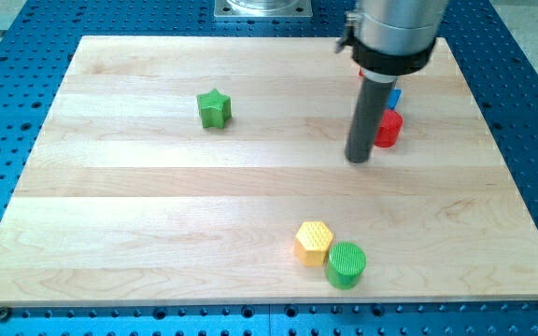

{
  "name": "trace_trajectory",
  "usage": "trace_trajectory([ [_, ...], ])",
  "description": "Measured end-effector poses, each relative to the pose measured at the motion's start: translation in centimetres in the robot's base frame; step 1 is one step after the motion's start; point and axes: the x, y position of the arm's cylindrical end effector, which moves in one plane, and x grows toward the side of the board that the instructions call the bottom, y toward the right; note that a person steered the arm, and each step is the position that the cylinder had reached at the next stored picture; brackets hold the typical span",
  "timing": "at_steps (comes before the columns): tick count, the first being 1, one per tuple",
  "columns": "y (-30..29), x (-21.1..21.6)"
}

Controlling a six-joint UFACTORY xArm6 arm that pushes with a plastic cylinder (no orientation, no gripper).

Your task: Push the hexagon and green circle to the bottom of the red circle

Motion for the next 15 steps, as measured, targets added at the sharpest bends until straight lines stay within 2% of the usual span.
trace_trajectory([
  [1,2.4,5.6],
  [2,7.7,16.0],
  [3,6.1,17.8],
  [5,-4.4,16.9],
  [7,-12.7,11.8],
  [8,-20.4,11.8],
  [9,-17.8,10.5],
  [11,-4.4,6.6],
  [12,-0.5,6.5],
  [14,3.5,4.2],
  [15,2.2,5.3],
])
